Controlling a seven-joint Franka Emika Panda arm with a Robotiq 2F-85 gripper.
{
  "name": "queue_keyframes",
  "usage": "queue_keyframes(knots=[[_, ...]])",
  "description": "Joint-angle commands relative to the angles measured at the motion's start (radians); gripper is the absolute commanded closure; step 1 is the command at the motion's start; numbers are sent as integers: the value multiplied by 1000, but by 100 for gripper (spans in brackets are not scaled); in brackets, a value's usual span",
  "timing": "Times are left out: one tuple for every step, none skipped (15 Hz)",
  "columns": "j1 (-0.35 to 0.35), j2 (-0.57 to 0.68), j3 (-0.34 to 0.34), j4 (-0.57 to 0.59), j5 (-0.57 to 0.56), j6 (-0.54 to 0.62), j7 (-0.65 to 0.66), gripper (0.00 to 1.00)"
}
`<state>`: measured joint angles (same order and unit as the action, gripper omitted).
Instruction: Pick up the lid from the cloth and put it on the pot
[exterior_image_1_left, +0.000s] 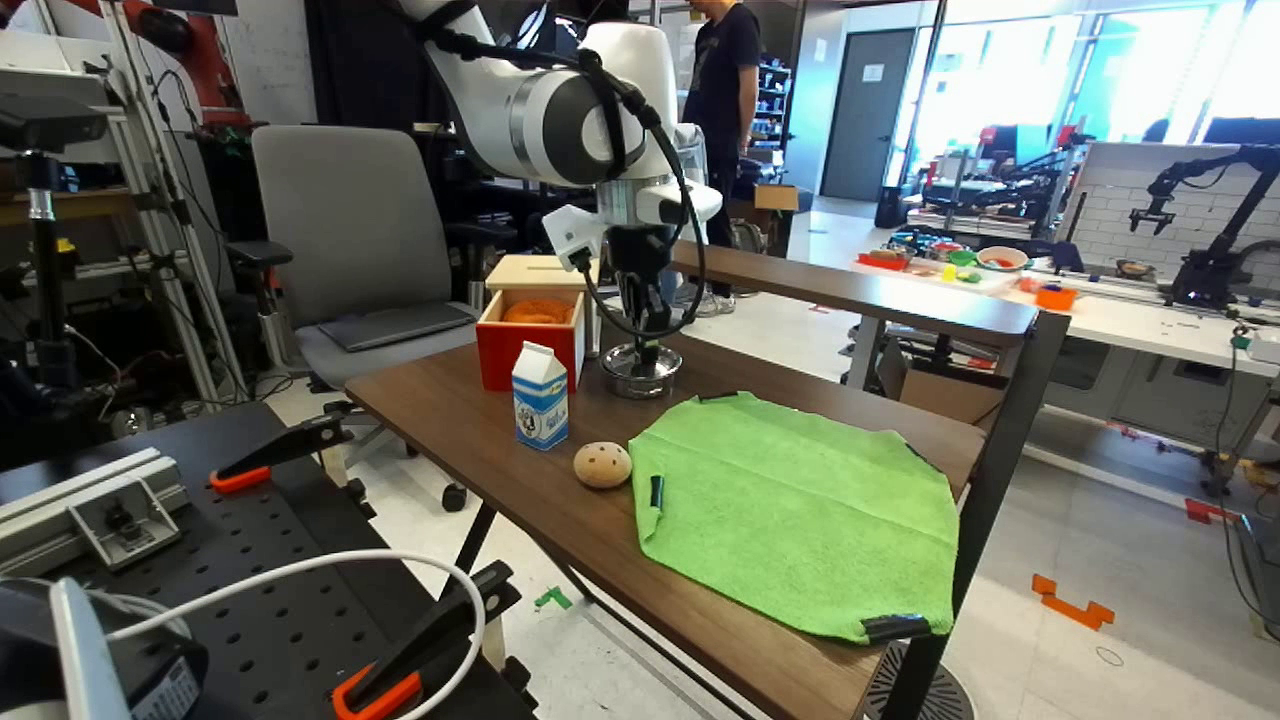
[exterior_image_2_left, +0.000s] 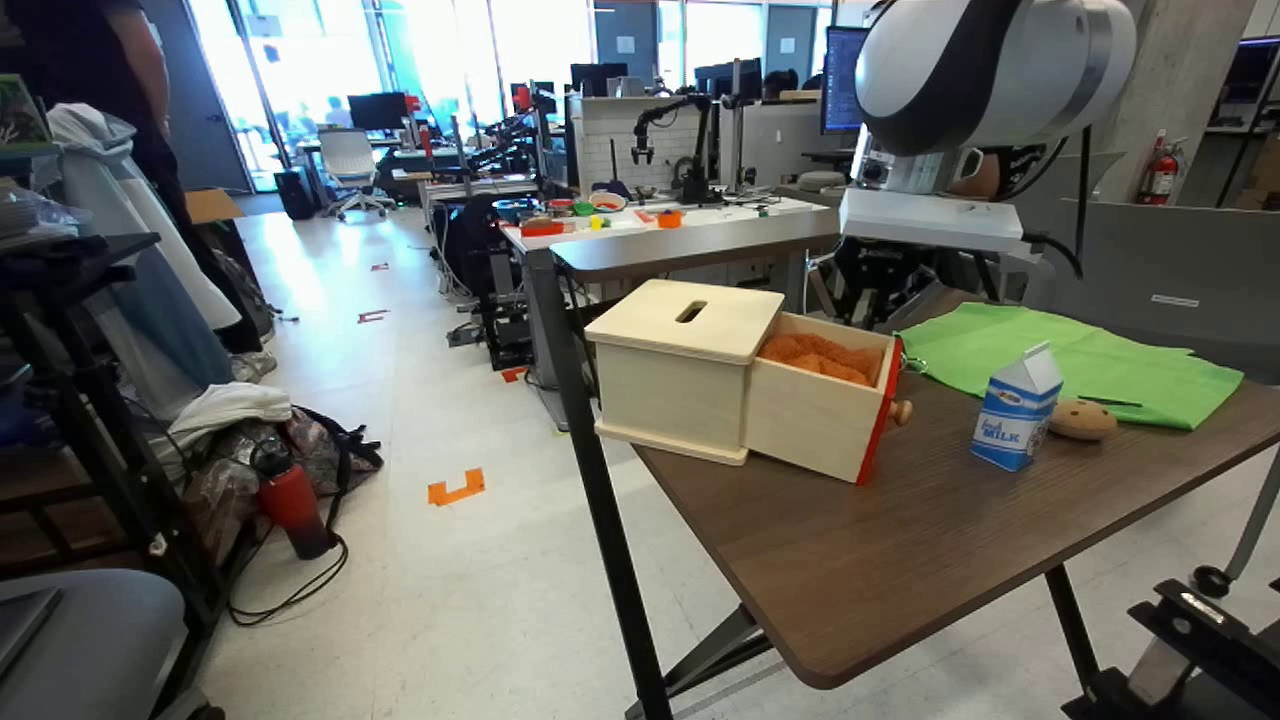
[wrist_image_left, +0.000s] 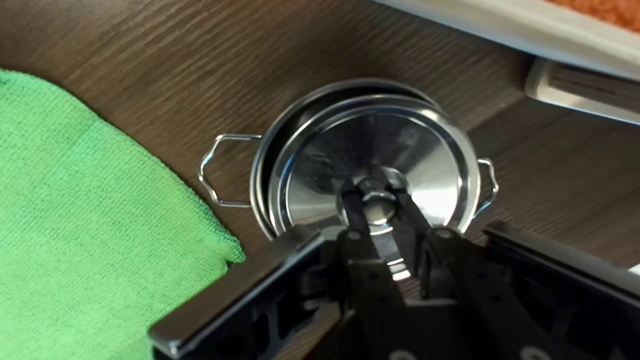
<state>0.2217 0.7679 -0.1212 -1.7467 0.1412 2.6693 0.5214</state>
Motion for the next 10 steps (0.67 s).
queue_keyframes(knots=[[23,-2,-19,-19,-20,4,32,95],[24,-2,-19,-20,-21,4,33,95],[25,-3,-19,-23,-21,5,34,95],[27,-4,-20,-25,-21,6,34,95],[29,-4,-21,-27,-22,7,36,95],[31,-4,-23,-28,-22,8,38,95],[32,-5,-24,-30,-23,8,40,95],[34,-7,-25,-33,-23,7,41,95],[35,-10,-26,-37,-23,9,41,95],[37,-11,-27,-40,-23,8,42,95]])
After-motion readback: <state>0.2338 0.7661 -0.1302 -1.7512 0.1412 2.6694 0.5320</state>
